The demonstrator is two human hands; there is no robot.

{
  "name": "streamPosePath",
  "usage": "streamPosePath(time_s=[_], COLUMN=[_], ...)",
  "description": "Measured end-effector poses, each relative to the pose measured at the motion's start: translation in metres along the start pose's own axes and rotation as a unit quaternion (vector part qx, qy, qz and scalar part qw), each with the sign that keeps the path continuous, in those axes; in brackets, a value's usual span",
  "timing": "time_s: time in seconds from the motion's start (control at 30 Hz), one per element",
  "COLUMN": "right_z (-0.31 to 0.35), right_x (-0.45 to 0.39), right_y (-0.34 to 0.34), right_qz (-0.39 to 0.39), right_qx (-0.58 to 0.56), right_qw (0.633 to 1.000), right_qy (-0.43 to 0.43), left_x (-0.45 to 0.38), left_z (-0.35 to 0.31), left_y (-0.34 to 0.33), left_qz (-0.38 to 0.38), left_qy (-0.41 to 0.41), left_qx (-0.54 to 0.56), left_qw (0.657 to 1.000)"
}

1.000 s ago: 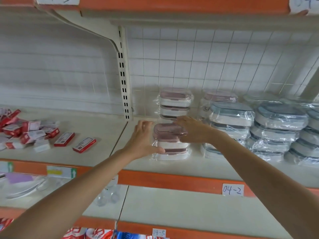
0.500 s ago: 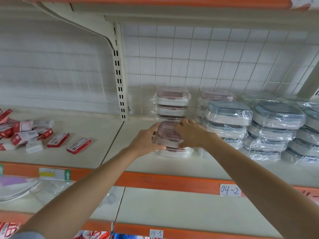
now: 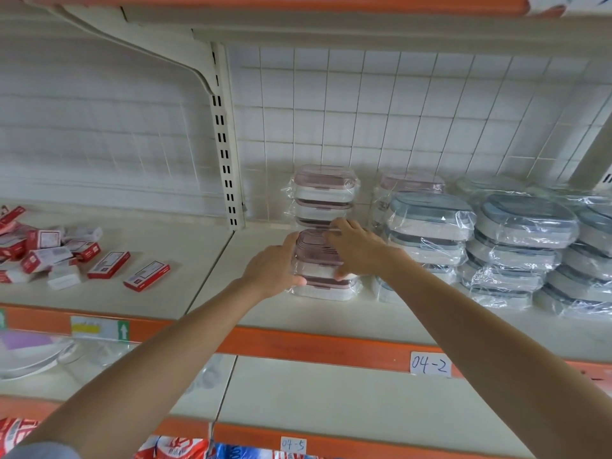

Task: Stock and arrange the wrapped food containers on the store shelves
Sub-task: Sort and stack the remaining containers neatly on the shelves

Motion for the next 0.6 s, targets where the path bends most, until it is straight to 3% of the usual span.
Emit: streamPosePath(time_s=[0.23,0.4,0.6], right_z=[0.01,0.01,0.027], right_x=[0.007,0.034,0.073], right_y=[-0.001,-0.008,-0.008], right_qz=[-0.075,-0.121,-0.156], right_qx=[-0.004,-0.025,0.007], right_qw=[0.997,0.992,0.988], right_qy=[0.011,0.011,0.016], left_x=[0.018,0.034,0.061], left_z=[-0.005,-0.002,-0.009], left_y=[-0.001,0.006,0.02], left_qz=[-0.03,-0.002,-0.025], left_qy=[0.027,0.047,0.01], left_qx=[-0.177,-0.25,-0.337], left_qw=[0.983,0.967,0.941])
Point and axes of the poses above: each hand's wrist, its own x-axis away from the middle knuckle, its own y-axis out of the back of the hand, z = x × y, the point moved 8 cm from there along -x, towards the middle knuckle, and after that the axes turned 6 degrees about z, right-handed, at the moved point
